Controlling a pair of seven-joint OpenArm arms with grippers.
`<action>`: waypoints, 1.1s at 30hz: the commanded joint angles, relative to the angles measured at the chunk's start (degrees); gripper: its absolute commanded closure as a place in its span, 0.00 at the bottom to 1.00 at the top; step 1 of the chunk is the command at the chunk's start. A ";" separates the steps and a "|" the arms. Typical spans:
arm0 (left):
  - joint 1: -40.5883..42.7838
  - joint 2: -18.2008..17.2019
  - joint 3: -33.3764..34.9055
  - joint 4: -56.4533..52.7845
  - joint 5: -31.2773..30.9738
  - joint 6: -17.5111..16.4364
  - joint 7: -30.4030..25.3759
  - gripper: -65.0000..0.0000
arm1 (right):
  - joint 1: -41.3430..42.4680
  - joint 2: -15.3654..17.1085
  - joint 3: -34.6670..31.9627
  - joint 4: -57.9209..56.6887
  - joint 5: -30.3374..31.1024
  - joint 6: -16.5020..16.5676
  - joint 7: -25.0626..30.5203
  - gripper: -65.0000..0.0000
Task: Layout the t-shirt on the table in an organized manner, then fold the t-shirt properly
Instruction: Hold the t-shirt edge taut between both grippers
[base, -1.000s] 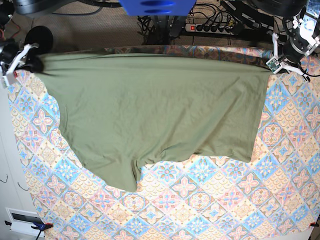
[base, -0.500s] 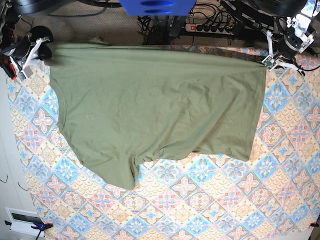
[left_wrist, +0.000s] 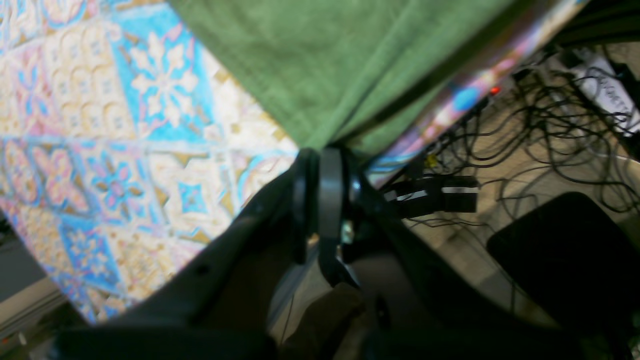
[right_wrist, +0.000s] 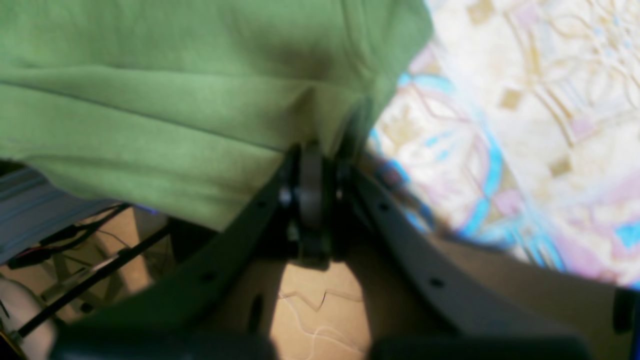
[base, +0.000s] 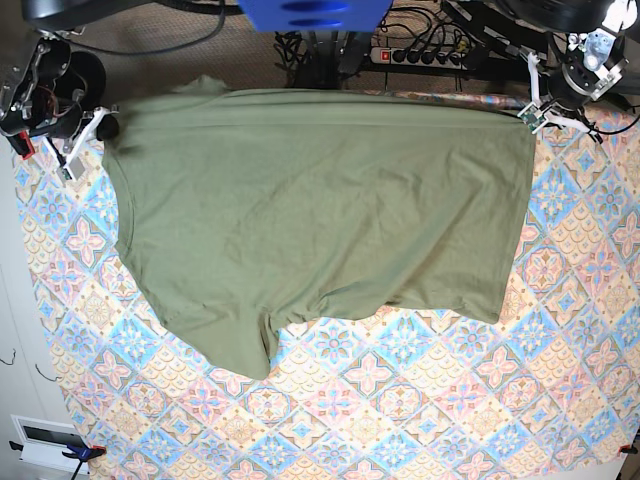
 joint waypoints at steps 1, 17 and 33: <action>0.36 -0.84 -0.50 0.43 0.75 0.98 0.36 1.00 | 0.25 1.05 0.75 0.83 -0.39 0.12 0.36 0.98; -1.04 -0.93 2.84 -1.68 0.84 0.98 0.36 1.00 | -4.94 -0.09 4.18 0.92 -0.21 0.12 0.27 0.63; -1.13 -1.01 2.58 -3.61 0.84 0.98 -4.39 1.00 | -7.84 -1.32 3.91 0.75 -0.13 0.12 0.19 0.78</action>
